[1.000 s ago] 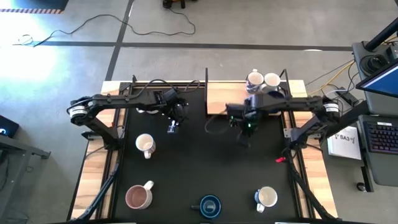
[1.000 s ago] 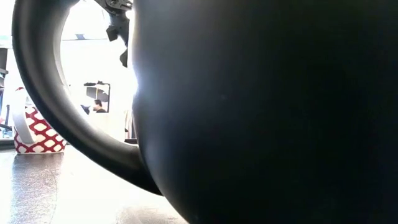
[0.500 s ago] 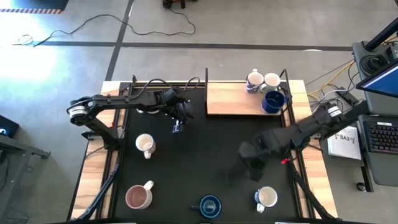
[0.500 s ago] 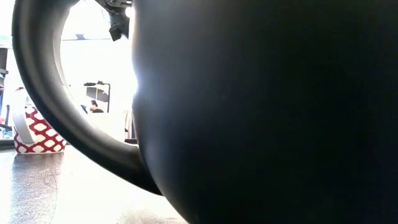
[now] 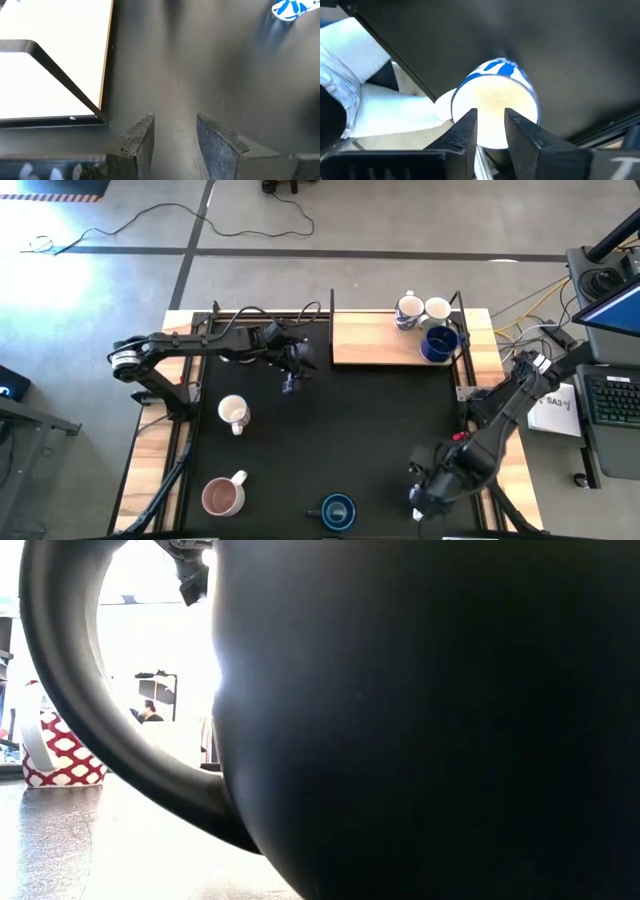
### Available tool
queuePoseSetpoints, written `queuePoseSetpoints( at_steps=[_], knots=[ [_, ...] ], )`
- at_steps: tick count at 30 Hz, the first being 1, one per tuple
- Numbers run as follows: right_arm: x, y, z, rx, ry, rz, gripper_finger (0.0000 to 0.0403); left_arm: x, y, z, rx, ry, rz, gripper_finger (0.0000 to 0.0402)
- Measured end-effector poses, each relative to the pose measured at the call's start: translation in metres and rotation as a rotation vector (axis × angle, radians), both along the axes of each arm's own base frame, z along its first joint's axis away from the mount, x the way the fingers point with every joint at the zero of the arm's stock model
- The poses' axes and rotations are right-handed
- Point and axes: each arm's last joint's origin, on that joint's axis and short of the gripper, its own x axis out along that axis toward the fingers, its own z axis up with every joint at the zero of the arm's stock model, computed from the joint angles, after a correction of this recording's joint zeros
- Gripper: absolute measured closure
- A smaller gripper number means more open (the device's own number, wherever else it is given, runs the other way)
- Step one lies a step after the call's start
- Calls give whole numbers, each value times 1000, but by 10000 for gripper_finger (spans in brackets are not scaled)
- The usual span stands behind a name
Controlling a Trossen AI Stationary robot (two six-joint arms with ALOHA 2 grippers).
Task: Place coffee mugs
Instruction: Put the blue patterned mug on the shelf
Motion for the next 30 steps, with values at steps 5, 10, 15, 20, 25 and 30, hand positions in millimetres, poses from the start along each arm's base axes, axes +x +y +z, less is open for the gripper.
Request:
queuePoseSetpoints(
  at_steps=[5,10,15,20,25,30],
  knots=[
    [-11,10,-1,-3,5,-38,294,1,0,2,-4,-21,9,273],
    [-14,17,-10,-19,23,-35,296,2,-1,2,-27,-26,-14,273],
    [-11,21,-27,-70,52,7,292,2,-3,2,-56,-38,-52,273],
    [-11,21,-34,-100,76,10,294,2,-3,3,-54,-43,-53,273],
    [-12,19,-31,-101,81,5,303,2,-3,3,-54,-44,-53,274],
    [-17,14,-31,-153,131,13,307,2,-3,3,-53,-44,-53,274]
  ],
)
